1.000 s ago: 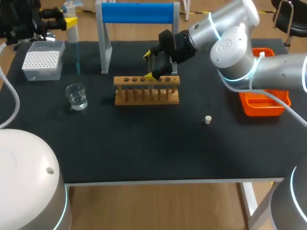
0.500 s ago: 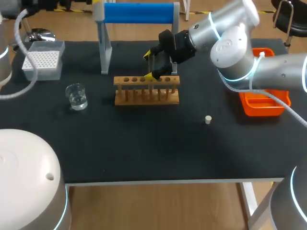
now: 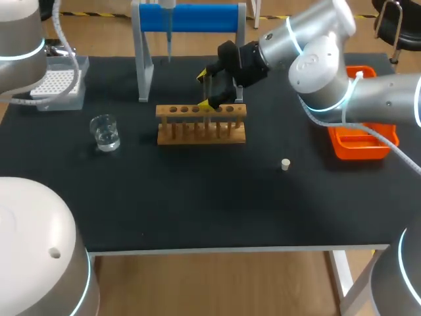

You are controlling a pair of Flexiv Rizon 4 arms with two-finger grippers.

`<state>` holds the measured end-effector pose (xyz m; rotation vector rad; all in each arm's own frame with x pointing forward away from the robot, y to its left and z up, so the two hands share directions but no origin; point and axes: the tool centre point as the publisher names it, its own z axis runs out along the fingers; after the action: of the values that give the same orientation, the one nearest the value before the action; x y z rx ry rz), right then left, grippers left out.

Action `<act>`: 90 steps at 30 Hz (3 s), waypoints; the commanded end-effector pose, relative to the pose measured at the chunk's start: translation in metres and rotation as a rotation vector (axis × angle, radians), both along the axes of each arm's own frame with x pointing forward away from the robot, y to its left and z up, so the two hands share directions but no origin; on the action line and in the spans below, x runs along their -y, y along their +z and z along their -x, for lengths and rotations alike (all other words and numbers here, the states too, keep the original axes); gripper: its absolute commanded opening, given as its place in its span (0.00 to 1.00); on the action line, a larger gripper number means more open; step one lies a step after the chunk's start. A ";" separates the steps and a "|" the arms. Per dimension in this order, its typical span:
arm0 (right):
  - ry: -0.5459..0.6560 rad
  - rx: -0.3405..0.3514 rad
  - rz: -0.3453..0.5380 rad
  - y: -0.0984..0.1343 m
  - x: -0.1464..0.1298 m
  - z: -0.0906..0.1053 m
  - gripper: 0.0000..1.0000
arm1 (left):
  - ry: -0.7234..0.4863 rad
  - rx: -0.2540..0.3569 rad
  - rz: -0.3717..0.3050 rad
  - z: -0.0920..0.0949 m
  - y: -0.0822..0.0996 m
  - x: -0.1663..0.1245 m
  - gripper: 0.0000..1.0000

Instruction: Invert the test tube, pick up the pipette, mount the tip to pipette, aspirate from beaker and dispense into the tube, eject the tip, return the pipette, and cap with the stopper.

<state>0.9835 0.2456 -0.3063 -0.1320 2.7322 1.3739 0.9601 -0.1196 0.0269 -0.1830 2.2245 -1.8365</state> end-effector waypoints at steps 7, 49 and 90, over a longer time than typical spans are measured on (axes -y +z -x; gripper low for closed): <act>0.000 0.000 0.003 0.001 0.000 0.000 1.00 | -0.040 -0.008 0.016 -0.015 0.000 0.029 0.00; 0.000 0.000 0.003 0.001 0.000 0.000 1.00 | -0.066 -0.038 0.018 -0.013 -0.003 0.048 0.00; 0.000 0.000 0.003 0.001 0.000 0.000 1.00 | -0.092 -0.072 0.090 -0.011 -0.021 0.059 0.00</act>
<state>0.9835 0.2456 -0.3063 -0.1321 2.7322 1.3739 0.9721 -0.1786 0.0078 -0.1672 2.2413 -2.0048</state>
